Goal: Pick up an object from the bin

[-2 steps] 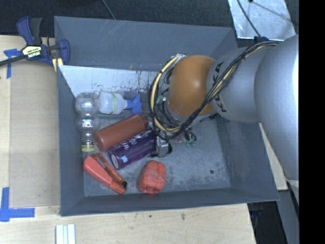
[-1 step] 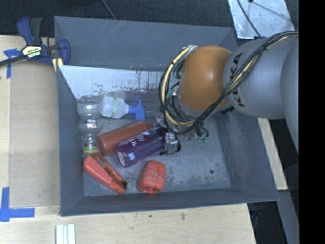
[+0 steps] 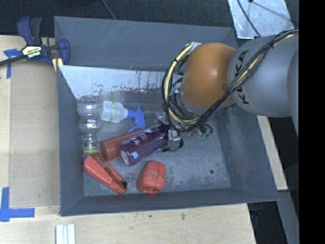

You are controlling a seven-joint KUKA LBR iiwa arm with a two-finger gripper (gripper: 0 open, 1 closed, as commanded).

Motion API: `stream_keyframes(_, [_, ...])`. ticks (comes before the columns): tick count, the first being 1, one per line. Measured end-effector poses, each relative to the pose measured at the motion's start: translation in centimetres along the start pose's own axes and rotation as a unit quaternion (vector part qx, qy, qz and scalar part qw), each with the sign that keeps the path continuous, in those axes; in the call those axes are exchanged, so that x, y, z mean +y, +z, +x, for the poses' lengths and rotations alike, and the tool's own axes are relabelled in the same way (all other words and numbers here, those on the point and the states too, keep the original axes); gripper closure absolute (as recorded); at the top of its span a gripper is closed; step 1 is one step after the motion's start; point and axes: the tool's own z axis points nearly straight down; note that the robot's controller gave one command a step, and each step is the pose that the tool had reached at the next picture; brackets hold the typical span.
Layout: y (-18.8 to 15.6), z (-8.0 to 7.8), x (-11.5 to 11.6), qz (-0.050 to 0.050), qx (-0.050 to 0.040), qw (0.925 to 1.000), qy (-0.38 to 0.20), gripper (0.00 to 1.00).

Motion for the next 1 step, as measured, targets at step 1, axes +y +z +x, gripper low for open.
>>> stream_keyframes(1, [-1.91, 0.45, -1.15, -0.002, 0.0104, 0.9999, -0.014, 1.00])
